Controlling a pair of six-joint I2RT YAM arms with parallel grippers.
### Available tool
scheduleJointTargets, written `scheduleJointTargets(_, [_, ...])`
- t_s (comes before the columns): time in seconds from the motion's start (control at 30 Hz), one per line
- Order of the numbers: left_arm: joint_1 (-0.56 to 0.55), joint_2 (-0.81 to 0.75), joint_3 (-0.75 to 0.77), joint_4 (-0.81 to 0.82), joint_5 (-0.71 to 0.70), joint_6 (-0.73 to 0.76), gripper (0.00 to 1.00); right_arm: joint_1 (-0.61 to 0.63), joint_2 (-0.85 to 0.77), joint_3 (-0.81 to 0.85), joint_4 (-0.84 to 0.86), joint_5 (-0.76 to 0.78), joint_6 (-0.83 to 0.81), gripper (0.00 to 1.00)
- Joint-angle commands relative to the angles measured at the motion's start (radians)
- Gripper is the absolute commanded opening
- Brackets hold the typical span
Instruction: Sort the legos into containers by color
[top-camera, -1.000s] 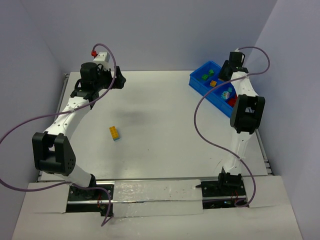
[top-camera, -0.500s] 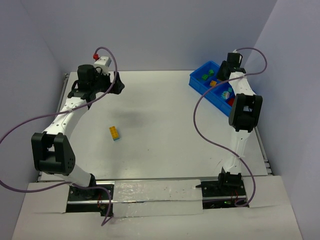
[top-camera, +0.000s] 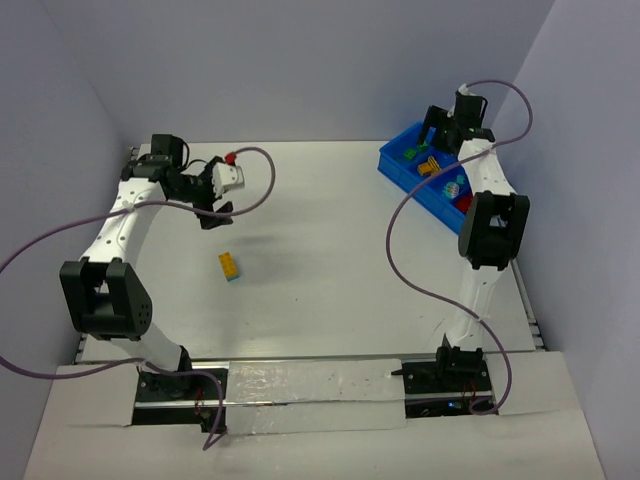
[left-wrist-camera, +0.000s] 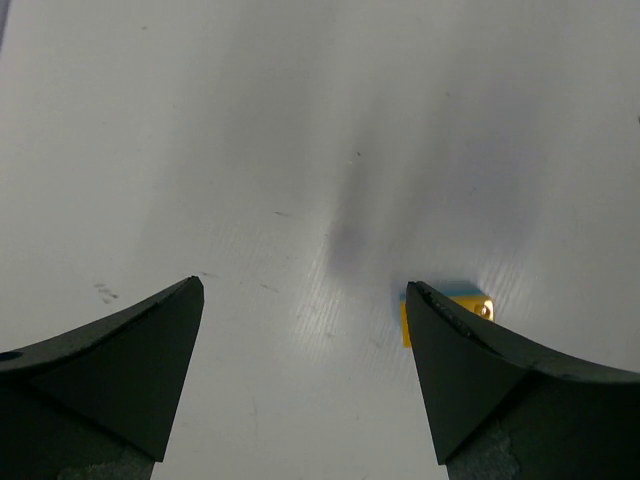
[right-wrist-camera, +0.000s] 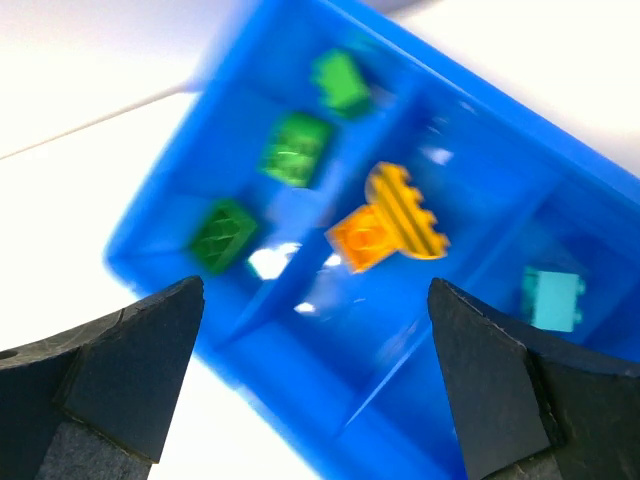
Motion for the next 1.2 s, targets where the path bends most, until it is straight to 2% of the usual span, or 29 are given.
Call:
scheduleJointTargets(0.0, [0.011, 0.112, 0.128, -0.513, -0.005, 0.683, 0.90, 0.039, -0.195, -0.004, 0.018, -0.094, -0.060, 1.00])
scheduleJointTargets(0.07, [0.011, 0.108, 0.109, -0.517, -0.047, 0.785, 0.90, 0.049, -0.229, -0.023, 0.003, -0.123, -0.071, 1.00])
scheduleJointTargets(0.17, [0.013, 0.097, 0.049, -0.515, -0.161, 1.025, 0.89, 0.057, -0.299, -0.074, -0.009, -0.156, -0.088, 1.00])
scheduleJointTargets(0.3, [0.016, 0.099, 0.015, -0.515, -0.187, 1.162, 0.87, 0.060, -0.362, -0.128, -0.017, -0.150, -0.101, 1.00])
scheduleJointTargets(0.47, [-0.005, 0.100, -0.030, -0.513, -0.193, 1.262, 0.87, 0.060, -0.427, -0.198, -0.011, -0.139, -0.124, 1.00])
scheduleJointTargets(0.7, [-0.046, 0.103, -0.100, -0.510, -0.213, 1.337, 0.86, 0.060, -0.448, -0.219, -0.007, -0.134, -0.130, 1.00])
scheduleJointTargets(1.17, [-0.140, 0.137, -0.179, -0.376, -0.222, 1.301, 0.87, 0.060, -0.441, -0.223, -0.020, -0.142, -0.132, 1.00])
